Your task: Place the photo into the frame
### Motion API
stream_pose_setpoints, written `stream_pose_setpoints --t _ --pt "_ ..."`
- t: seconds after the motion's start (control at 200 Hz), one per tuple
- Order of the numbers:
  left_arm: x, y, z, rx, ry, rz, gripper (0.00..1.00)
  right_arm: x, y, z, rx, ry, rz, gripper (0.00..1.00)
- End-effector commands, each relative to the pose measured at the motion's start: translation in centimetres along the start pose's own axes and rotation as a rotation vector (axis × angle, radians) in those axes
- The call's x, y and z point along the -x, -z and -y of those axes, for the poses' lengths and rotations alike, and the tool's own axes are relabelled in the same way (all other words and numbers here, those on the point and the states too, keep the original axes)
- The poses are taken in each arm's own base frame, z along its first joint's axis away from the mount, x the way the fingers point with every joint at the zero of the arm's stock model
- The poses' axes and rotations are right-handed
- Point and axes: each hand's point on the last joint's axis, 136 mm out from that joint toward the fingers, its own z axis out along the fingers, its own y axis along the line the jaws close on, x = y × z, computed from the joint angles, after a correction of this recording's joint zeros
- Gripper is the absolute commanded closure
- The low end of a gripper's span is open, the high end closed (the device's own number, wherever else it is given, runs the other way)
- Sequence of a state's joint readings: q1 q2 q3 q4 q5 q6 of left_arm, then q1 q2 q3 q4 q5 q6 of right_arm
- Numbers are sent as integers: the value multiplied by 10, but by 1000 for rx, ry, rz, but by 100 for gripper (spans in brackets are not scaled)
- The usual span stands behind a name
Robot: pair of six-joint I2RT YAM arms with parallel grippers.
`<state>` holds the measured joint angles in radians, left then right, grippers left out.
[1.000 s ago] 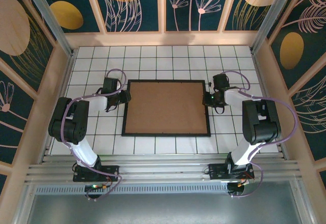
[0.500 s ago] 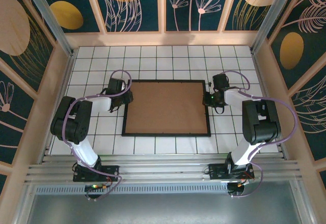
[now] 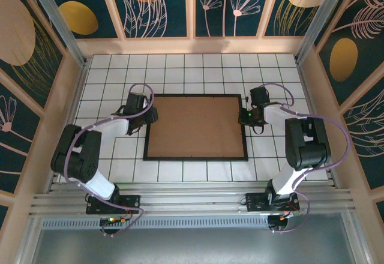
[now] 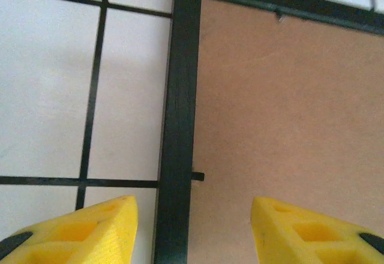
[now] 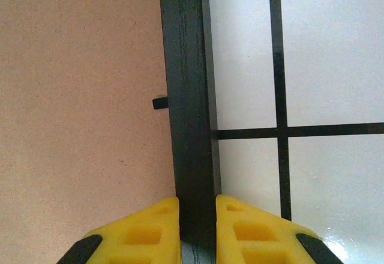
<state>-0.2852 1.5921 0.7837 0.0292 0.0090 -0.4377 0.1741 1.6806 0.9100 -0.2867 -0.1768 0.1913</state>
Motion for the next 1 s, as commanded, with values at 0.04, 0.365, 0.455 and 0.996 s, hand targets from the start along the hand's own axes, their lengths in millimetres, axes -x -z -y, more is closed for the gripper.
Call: stream_pose_setpoints --t 0.04,0.365,0.455,0.996 --pt "-8 18 -11 -33 86 -11 48 -1 0 -8 9 21 -7 82" --pt "-67 34 -22 -59 146 -140 62 -1 0 -8 9 23 -6 82" --pt "-79 41 -22 -71 164 -173 63 -1 0 -8 10 23 -7 82" --pt "-114 55 -21 -63 222 -266 71 -1 -1 -7 13 22 -8 82"
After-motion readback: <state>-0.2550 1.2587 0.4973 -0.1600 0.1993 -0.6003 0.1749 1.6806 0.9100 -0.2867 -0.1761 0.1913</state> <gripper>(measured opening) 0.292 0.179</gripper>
